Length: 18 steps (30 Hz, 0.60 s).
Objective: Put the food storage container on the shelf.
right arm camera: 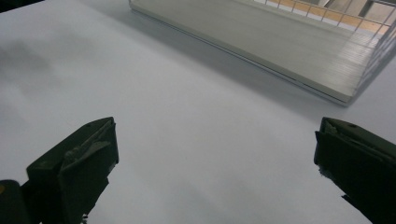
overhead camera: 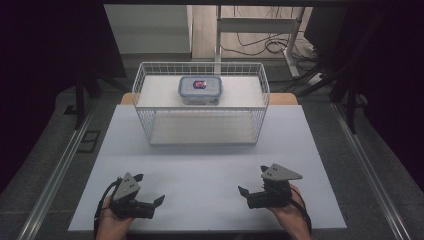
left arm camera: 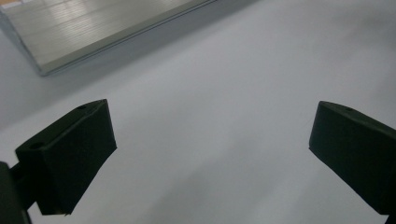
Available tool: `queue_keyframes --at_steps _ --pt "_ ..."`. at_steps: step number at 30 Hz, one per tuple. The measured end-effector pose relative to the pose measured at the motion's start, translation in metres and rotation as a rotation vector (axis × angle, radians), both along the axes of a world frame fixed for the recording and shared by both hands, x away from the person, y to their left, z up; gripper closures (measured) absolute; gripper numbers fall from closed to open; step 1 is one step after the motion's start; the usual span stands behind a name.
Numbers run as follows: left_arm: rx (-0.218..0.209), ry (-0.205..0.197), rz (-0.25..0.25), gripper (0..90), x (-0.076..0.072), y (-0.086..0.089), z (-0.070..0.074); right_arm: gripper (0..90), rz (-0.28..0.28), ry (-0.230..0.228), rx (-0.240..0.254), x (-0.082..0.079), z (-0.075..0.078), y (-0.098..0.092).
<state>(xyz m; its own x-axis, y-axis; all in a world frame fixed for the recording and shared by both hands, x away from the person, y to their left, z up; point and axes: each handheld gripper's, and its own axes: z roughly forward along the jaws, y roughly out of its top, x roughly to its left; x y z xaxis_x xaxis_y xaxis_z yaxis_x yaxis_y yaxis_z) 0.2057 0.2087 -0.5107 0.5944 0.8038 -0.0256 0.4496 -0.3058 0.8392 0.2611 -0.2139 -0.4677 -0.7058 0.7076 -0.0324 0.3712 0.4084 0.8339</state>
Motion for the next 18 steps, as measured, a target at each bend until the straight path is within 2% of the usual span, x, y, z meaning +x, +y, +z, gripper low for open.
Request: queue_keyframes --at_steps 12,18 --pt "0.008 -0.012 0.059 0.0 -0.013 0.021 -0.001 0.0 -0.048 -0.004 -0.009 -0.015 -0.004 -0.025" --pt "0.031 -0.012 0.101 0.0 -0.022 0.035 -0.006 0.0 -0.082 0.005 -0.010 -0.021 -0.007 -0.040"
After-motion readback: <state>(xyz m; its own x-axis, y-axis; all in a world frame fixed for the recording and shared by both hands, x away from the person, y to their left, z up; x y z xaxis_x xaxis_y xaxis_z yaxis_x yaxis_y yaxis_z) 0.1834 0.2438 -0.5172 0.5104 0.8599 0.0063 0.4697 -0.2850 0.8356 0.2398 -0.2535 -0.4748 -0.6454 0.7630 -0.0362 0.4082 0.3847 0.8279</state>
